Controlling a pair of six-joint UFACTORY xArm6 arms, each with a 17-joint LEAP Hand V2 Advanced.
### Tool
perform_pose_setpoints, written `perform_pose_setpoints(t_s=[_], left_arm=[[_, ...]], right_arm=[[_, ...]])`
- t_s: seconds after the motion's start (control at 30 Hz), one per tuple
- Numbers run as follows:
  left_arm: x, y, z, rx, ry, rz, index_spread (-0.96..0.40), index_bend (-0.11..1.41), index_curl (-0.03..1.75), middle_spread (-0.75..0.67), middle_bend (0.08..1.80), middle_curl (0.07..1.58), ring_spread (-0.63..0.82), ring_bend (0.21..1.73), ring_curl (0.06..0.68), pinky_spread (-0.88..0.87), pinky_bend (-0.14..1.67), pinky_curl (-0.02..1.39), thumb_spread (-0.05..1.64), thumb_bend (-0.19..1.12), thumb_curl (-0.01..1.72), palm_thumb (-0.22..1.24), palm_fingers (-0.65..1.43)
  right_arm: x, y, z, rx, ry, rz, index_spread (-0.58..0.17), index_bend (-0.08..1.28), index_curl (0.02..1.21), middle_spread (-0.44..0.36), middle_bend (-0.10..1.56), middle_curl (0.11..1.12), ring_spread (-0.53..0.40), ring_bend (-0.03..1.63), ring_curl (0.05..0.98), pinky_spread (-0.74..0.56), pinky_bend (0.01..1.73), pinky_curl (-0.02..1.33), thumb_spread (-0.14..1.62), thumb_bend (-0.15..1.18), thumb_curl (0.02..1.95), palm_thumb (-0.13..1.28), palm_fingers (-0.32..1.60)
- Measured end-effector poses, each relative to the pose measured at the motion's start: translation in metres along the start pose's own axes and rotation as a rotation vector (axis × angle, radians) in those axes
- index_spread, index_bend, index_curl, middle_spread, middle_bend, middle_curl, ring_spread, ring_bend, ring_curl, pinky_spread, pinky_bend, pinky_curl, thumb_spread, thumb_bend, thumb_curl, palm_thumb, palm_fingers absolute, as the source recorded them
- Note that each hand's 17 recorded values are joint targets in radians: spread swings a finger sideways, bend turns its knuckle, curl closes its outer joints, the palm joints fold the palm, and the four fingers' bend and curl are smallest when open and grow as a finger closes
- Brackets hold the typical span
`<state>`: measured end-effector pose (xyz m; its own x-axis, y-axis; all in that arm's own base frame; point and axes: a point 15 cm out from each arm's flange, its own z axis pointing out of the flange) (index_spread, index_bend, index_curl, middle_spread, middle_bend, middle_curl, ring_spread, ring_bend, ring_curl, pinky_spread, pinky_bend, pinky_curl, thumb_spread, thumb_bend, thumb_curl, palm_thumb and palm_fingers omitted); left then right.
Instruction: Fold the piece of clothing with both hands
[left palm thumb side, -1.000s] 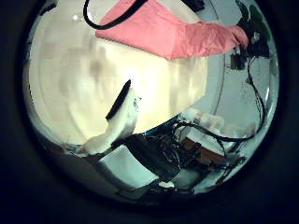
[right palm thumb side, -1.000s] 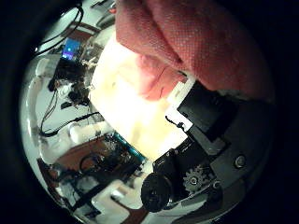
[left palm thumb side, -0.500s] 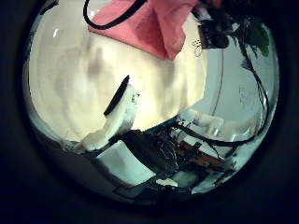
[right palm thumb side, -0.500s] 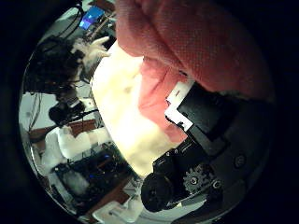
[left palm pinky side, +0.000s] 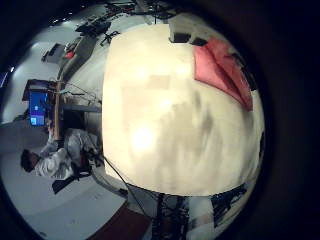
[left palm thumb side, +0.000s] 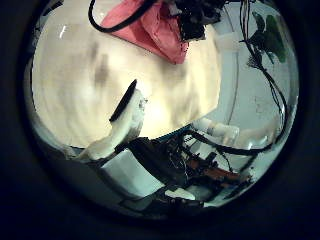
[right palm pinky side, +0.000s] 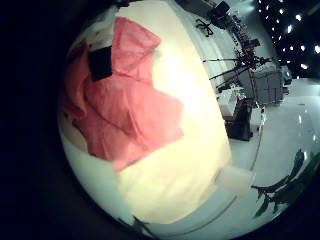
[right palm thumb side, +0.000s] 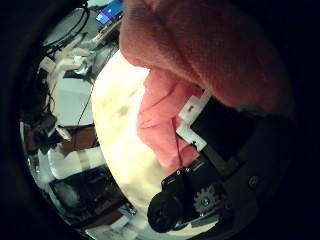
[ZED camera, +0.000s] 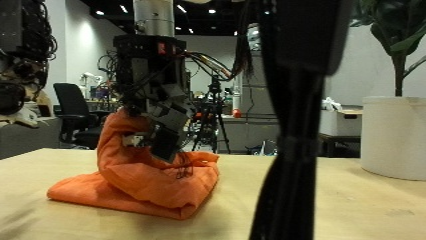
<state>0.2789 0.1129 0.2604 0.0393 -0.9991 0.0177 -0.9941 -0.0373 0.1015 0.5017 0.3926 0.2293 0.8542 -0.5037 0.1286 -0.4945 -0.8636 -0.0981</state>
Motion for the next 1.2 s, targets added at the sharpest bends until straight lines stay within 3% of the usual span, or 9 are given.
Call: perform_pose_setpoints(t_s=[0.03,0.07,0.1,0.23,0.57,0.77,0.97,1.07,1.2], left_arm=[[-0.001,0.001,0.0,0.0,-0.001,-0.002,-0.03,0.19,0.37,-0.03,0.18,0.34,0.21,0.42,0.197,0.16,0.23,0.33,1.24,-0.01,0.26,0.46,0.28],[-0.001,0.001,-0.002,0.006,0.001,-0.006,-0.04,0.2,0.38,-0.03,0.18,0.34,0.21,0.42,0.196,0.16,0.22,0.33,1.24,-0.01,0.26,0.46,0.28],[0.0,0.001,-0.003,0.01,0.0,-0.011,-0.04,0.2,0.38,-0.03,0.18,0.34,0.2,0.41,0.195,0.15,0.22,0.33,1.25,-0.01,0.26,0.46,0.29],[0.01,0.0,-0.001,0.004,-0.005,0.005,-0.05,0.2,0.39,-0.05,0.18,0.34,0.19,0.4,0.194,0.15,0.22,0.33,1.24,-0.01,0.26,0.47,0.3],[0.022,0.002,-0.007,0.016,-0.002,0.004,-0.06,0.2,0.42,-0.07,0.21,0.35,0.18,0.36,0.185,0.14,0.18,0.31,1.25,-0.01,0.26,0.48,0.35],[0.043,0.002,-0.015,0.02,-0.016,0.04,-0.06,0.19,0.43,-0.07,0.21,0.37,0.17,0.36,0.187,0.13,0.18,0.29,1.25,-0.01,0.26,0.49,0.35],[0.072,0.006,-0.023,0.029,-0.021,0.093,-0.04,0.18,0.41,-0.05,0.2,0.37,0.17,0.38,0.192,0.13,0.2,0.29,1.25,-0.01,0.26,0.49,0.35],[0.068,0.0,-0.042,0.062,-0.029,0.066,-0.05,0.18,0.41,-0.04,0.2,0.37,0.17,0.38,0.193,0.13,0.2,0.29,1.25,-0.01,0.26,0.5,0.35],[0.114,0.006,-0.041,0.031,-0.015,0.12,-0.05,0.17,0.4,-0.02,0.19,0.37,0.17,0.4,0.198,0.12,0.22,0.3,1.25,-0.01,0.26,0.5,0.33]], right_arm=[[0.001,0.001,0.0,-0.004,-0.001,-0.003,-0.339,0.54,0.65,-0.174,1.07,0.6,-0.299,1.28,0.613,-0.46,0.95,0.75,1.09,-0.03,0.65,0.92,0.36],[0.002,0.003,-0.005,-0.003,0.0,-0.009,-0.333,0.54,0.65,-0.206,0.94,0.56,-0.315,1.25,0.595,-0.41,0.95,0.75,1.07,-0.05,0.63,0.88,0.23],[0.007,0.006,-0.007,-0.005,0.0,-0.012,-0.371,0.36,0.57,-0.177,0.96,0.56,-0.305,1.25,0.587,-0.37,0.95,0.75,1.07,-0.05,0.62,0.84,0.14],[0.013,0.016,-0.022,-0.004,-0.033,-0.006,-0.426,0.23,0.46,-0.121,0.82,0.51,-0.277,1.15,0.52,-0.21,0.95,0.71,1.06,-0.07,0.53,0.66,0.05],[0.027,0.041,-0.14,0.171,-0.174,0.04,-0.467,0.16,0.36,0.013,0.39,0.35,0.042,0.86,0.373,0.27,0.91,0.62,1.04,-0.03,0.4,0.51,-0.05],[0.058,0.098,-0.222,0.217,-0.144,0.112,-0.456,0.18,0.34,0.022,0.38,0.35,0.107,0.79,0.326,0.38,0.83,0.55,1.03,-0.03,0.38,0.51,0.03],[0.059,0.177,-0.257,0.12,-0.17,0.202,-0.423,0.21,0.35,0.032,0.37,0.34,0.179,0.69,0.277,0.46,0.72,0.48,1.04,-0.02,0.36,0.53,0.06],[0.051,0.216,-0.258,0.009,-0.196,0.271,-0.409,0.21,0.36,0.041,0.36,0.34,0.199,0.61,0.256,0.47,0.65,0.45,1.05,-0.04,0.34,0.49,0.0],[0.058,0.293,-0.248,-0.184,-0.182,0.421,-0.399,0.19,0.35,0.076,0.3,0.32,0.238,0.5,0.219,0.45,0.55,0.39,1.08,-0.04,0.31,0.43,-0.04]])
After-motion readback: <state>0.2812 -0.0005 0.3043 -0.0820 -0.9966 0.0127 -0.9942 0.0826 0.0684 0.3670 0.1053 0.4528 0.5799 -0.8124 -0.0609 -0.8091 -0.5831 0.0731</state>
